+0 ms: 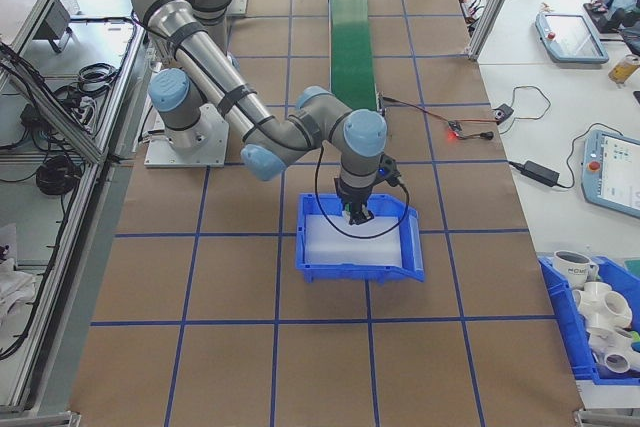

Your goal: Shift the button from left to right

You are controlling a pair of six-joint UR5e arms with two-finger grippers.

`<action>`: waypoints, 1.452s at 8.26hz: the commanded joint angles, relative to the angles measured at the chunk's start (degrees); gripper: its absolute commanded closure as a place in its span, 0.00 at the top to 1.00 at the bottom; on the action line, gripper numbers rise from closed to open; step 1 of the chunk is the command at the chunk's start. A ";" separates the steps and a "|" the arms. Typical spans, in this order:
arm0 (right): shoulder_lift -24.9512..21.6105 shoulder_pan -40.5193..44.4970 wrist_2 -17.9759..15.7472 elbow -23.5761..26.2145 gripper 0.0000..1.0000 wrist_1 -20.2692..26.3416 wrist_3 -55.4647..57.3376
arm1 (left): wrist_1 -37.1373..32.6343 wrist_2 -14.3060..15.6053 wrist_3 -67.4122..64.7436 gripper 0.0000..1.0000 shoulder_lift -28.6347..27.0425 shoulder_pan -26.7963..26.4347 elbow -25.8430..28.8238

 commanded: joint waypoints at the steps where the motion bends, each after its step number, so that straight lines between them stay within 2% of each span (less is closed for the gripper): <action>1: 8.22 -1.66 0.59 0.25 0.00 -6.02 -3.92 | 0.12 0.00 0.08 1.00 0.02 0.00 0.00; 3: 9.04 -1.66 1.81 0.86 0.00 -7.42 -3.92 | 0.21 -0.09 0.08 1.00 -0.06 0.00 -0.09; 5: 9.57 -1.66 1.91 1.75 0.10 -10.41 -4.35 | 0.74 -0.18 0.08 1.00 0.02 0.00 -0.09; 6: 9.05 -1.66 2.08 1.75 0.39 -10.16 -4.18 | 0.74 -0.18 -0.01 1.00 0.02 0.00 -0.09; 7: 8.78 -1.75 3.21 1.75 0.82 -9.98 -4.27 | 0.74 -0.18 0.08 1.00 0.02 0.00 -0.09; 8: 8.17 -1.75 3.57 1.66 1.00 -9.29 -4.35 | 0.74 -0.18 0.08 1.00 0.11 0.00 -0.09; 10: 3.01 -1.84 4.10 1.66 1.00 -5.52 -4.27 | 0.82 -0.18 0.08 1.00 0.11 0.00 0.00; 12: -3.58 -1.84 4.19 1.31 1.00 3.51 -4.09 | 0.82 -0.18 0.08 1.00 0.11 0.00 0.00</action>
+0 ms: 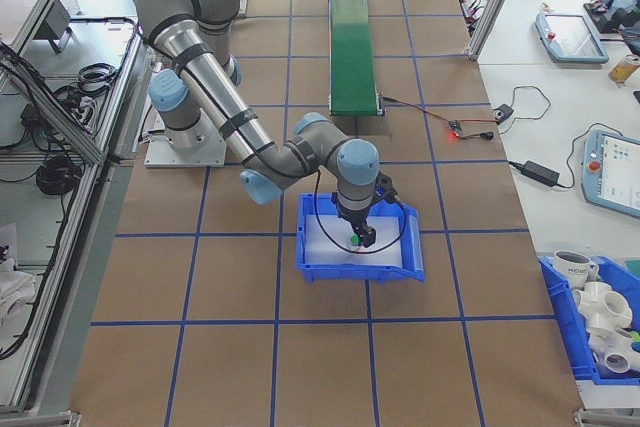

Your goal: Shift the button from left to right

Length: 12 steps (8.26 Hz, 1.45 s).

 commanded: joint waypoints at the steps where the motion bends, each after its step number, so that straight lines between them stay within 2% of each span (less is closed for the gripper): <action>1: -9.78 -0.02 0.36 -0.14 1.00 11.00 0.65 | 0.02 0.00 0.00 1.00 0.09 0.00 0.03; 2: -15.30 0.94 1.32 -0.14 1.00 16.87 2.49 | 0.02 0.17 0.00 1.00 -0.17 0.00 0.37; 3: -18.84 3.64 3.07 -0.05 1.00 24.67 7.72 | 0.02 0.18 -0.09 1.00 -0.43 0.00 0.29; 4: -20.52 9.24 2.13 -0.13 1.00 27.36 12.56 | -0.06 0.26 -0.09 1.00 -0.26 0.00 0.29; 7: -22.56 22.44 1.33 -0.66 1.00 29.84 34.60 | -0.06 0.35 -0.79 1.00 -0.78 -0.26 0.47; 10: -21.51 41.31 1.24 -0.66 1.00 28.88 64.38 | -0.06 0.09 -1.49 1.00 -0.87 -0.61 0.47; 12: -20.98 47.33 1.24 -0.58 1.00 28.44 72.26 | -0.06 0.18 -1.49 1.00 -0.87 -0.70 0.47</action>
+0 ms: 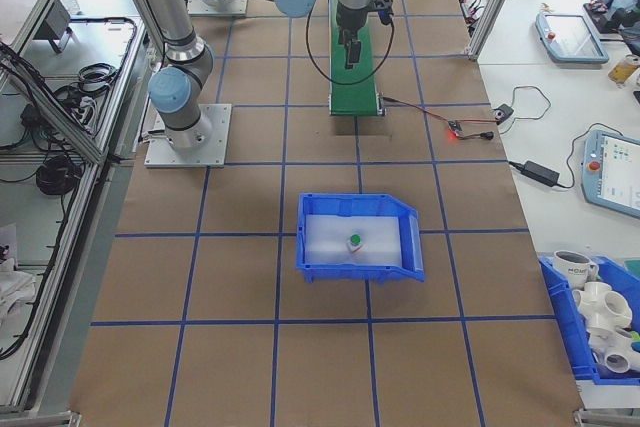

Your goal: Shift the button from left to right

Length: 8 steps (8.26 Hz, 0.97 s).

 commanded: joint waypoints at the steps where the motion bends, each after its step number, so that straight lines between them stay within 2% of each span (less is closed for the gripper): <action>1: 0.71 6.70 -0.27 0.05 1.00 -0.63 9.47 | 0.00 0.03 -0.11 1.00 0.00 -0.19 -0.02; 2: 0.71 6.70 -2.45 -0.03 1.00 -0.72 9.65 | 0.00 0.03 -0.02 1.00 0.00 -0.19 -0.02; 8: 0.80 6.79 -2.47 -0.21 1.00 -1.07 9.48 | 0.00 0.12 0.07 1.00 0.35 -0.19 -0.46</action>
